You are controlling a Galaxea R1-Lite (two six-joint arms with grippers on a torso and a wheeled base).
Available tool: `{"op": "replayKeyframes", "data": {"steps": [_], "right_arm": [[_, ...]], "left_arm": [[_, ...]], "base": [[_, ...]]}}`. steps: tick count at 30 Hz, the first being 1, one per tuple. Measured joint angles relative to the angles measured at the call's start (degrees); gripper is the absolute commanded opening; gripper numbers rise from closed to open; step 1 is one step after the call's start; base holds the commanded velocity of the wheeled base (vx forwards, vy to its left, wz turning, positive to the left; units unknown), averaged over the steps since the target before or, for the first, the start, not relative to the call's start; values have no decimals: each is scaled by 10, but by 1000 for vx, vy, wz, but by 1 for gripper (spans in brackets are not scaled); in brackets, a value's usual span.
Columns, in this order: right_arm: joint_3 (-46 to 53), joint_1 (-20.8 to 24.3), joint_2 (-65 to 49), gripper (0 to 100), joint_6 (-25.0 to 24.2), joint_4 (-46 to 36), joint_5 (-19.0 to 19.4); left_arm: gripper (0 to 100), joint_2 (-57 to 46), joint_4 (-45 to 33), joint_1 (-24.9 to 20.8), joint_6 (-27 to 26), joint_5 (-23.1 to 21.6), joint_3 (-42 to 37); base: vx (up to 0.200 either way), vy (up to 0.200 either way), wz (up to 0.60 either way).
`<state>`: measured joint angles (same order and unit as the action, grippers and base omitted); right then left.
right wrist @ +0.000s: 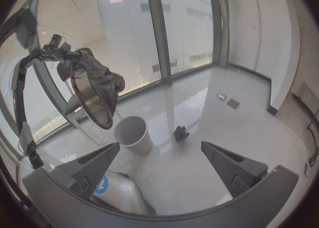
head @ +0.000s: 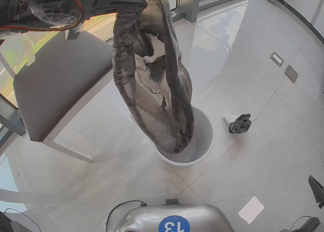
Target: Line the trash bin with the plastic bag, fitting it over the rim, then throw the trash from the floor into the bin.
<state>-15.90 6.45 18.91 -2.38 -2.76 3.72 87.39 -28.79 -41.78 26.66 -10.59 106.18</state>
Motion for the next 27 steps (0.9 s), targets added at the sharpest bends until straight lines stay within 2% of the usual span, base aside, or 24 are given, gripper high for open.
{"op": "replayKeyframes", "data": {"steps": [6,11,21,27], "right_arm": [[-41,13,143,100,-61,1,22],[-77,33,260,100,-84,34,43],[-109,60,435,100,-36,147,56],[-118,74,509,100,-7,246,55]], "left_arm": [[0,18,9,-17,2,2,14],[0,34,12,-29,5,2,40],[0,69,10,-39,35,5,80],[0,90,8,-45,50,17,83]], "base": [[0,0,0],[0,0,0],[0,0,0],[0,0,0]]}}
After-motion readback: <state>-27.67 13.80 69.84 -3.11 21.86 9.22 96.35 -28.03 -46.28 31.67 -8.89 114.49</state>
